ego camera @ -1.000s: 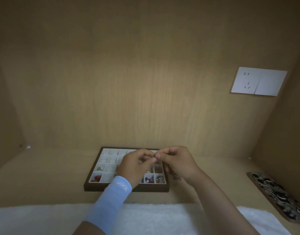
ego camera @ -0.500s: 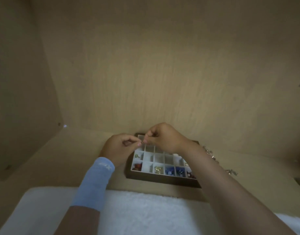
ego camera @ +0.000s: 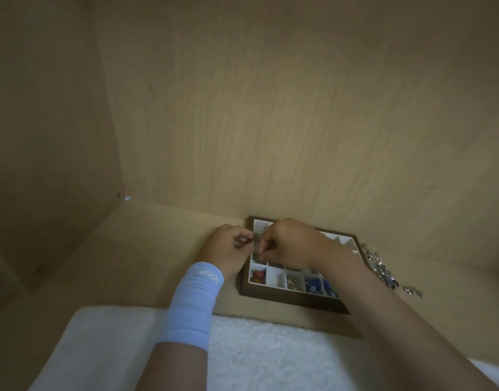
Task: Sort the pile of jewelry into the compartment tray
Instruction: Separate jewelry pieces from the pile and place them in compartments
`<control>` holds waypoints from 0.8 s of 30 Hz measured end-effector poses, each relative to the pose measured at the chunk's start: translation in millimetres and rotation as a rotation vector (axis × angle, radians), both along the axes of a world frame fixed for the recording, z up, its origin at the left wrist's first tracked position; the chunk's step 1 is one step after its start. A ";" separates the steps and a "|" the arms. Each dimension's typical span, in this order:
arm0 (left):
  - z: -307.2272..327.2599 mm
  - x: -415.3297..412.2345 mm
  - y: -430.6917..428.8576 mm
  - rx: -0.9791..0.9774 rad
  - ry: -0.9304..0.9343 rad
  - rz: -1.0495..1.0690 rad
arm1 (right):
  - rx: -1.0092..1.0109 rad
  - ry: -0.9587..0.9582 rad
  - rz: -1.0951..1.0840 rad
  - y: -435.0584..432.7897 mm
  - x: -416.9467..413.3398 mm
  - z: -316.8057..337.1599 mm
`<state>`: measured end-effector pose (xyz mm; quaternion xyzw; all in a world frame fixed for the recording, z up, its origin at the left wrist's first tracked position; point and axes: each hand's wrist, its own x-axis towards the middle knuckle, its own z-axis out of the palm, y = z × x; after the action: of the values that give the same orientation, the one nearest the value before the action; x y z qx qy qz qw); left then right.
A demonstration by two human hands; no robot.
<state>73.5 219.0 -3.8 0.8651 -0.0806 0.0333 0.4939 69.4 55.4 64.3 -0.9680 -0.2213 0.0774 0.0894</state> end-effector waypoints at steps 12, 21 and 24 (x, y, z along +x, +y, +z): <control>7.4 -11.6 -5.0 0.169 -0.131 0.079 | 0.132 -0.015 -0.011 -14.8 -13.2 2.2; 31.3 -31.4 -51.1 0.255 -0.351 -0.007 | 0.327 -0.099 -0.318 -142.3 -35.2 28.9; 39.3 -37.1 -87.9 0.273 -0.338 -0.112 | 0.314 -0.157 -0.415 -187.7 -34.3 28.3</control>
<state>36.4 131.1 35.4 0.9003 -0.2138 0.1391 0.3528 35.1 -132.3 92.6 -0.9700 -0.0337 -0.0531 0.2348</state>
